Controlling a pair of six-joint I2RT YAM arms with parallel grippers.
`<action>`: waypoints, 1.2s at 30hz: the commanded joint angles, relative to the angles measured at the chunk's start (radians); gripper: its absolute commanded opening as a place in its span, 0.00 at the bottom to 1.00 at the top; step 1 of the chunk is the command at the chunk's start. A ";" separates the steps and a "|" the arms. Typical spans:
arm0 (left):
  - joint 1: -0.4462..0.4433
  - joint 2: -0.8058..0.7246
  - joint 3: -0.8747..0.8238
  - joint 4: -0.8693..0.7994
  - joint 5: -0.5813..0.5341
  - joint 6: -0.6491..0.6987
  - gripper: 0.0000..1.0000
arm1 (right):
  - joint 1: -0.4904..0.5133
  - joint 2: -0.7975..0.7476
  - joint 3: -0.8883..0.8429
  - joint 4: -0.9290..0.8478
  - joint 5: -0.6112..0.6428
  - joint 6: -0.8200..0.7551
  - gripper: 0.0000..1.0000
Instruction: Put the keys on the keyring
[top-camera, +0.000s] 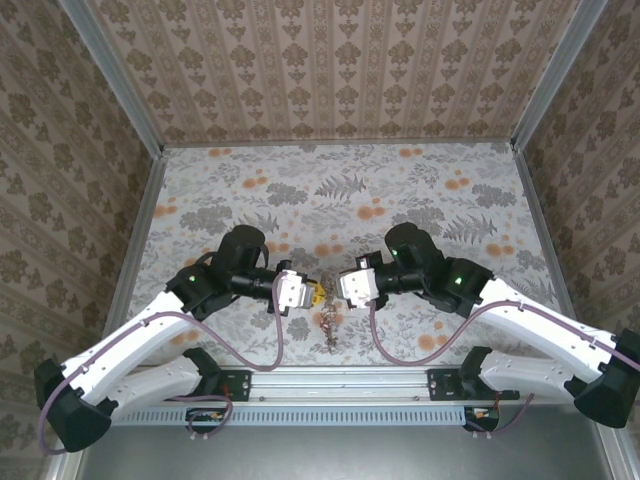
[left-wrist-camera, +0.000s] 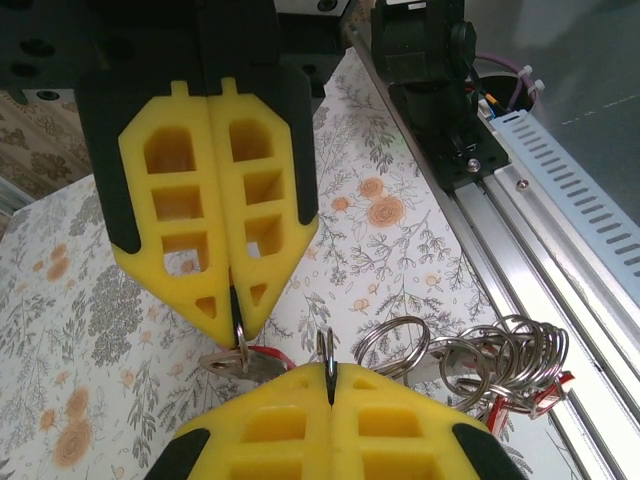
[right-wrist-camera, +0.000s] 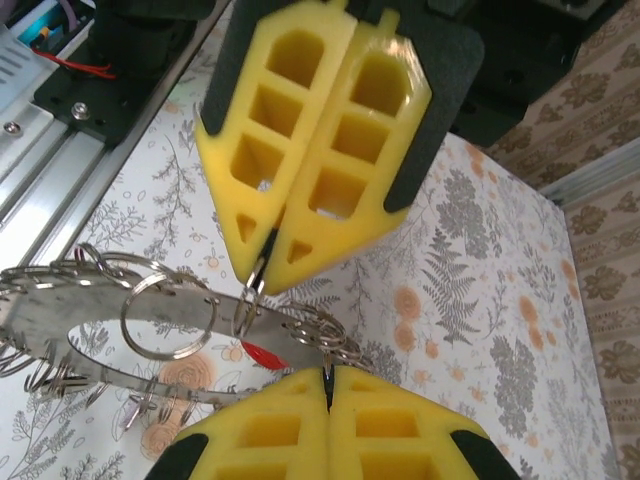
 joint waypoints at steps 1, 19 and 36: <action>-0.008 0.005 0.022 0.017 0.024 0.002 0.00 | 0.018 -0.001 0.036 0.022 -0.053 0.016 0.00; -0.011 0.002 0.036 0.006 0.022 0.005 0.00 | 0.063 0.002 0.047 -0.023 -0.044 -0.014 0.00; -0.010 -0.001 0.039 0.032 0.026 -0.015 0.00 | 0.078 -0.007 0.050 -0.085 -0.036 -0.059 0.00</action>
